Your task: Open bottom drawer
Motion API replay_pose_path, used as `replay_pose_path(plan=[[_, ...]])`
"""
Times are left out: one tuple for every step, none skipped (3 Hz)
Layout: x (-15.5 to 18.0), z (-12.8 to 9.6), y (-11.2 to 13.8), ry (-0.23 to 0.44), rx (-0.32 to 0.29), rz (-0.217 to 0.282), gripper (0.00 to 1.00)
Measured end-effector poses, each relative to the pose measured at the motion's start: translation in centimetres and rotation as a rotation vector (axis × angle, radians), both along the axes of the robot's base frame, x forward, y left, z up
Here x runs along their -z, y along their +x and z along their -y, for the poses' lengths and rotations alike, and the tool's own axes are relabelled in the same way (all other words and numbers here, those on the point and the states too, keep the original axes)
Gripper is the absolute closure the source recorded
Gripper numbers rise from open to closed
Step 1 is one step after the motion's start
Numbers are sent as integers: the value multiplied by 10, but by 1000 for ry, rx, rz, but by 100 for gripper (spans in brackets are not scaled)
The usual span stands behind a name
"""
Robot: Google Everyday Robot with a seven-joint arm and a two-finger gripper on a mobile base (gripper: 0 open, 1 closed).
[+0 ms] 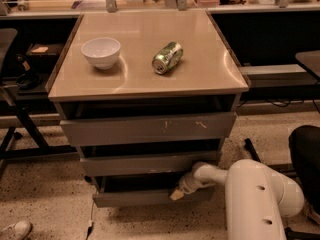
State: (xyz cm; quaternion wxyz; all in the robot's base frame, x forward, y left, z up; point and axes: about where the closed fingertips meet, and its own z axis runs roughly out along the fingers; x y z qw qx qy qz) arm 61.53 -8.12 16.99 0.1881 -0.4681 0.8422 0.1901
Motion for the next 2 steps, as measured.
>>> replay_pose_path(plan=[[-1, 2, -2, 0, 0, 0, 100], [-3, 3, -6, 1, 7, -3, 100]])
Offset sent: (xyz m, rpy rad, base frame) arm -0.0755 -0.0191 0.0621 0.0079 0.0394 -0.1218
